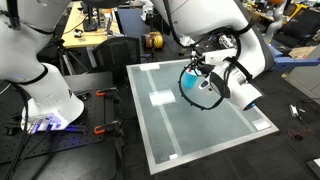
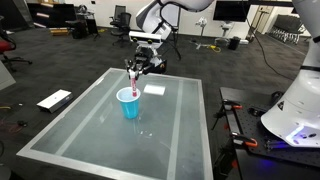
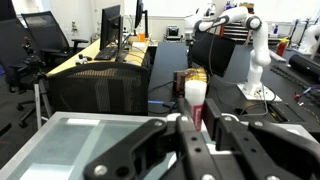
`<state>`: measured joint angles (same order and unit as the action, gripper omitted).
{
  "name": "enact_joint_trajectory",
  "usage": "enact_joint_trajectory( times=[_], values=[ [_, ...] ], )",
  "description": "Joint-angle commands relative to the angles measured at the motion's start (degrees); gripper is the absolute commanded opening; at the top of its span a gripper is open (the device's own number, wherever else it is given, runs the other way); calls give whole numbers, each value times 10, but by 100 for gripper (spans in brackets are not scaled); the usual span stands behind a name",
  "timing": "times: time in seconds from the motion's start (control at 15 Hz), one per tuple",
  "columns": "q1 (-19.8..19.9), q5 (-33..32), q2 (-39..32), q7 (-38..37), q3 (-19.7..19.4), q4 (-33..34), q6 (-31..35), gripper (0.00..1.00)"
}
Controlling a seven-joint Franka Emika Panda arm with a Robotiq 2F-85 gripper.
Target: Pick up the marker from the table and put it in the cup
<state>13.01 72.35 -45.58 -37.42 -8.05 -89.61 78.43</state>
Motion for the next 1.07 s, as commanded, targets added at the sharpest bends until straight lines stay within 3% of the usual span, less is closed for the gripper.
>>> enact_joint_trajectory(
  times=[0.0,0.67,0.73,0.8,0.87,1.0],
  values=[
    [-2,13,-13,2,0,20,12,5],
    [-2,20,-54,-18,3,54,33,5],
    [-2,21,-57,-19,4,57,31,18],
    [-2,22,-59,-19,5,60,31,45],
    [-2,22,-61,-18,6,63,32,46],
    [-2,22,-63,-18,7,67,32,59]
  ],
)
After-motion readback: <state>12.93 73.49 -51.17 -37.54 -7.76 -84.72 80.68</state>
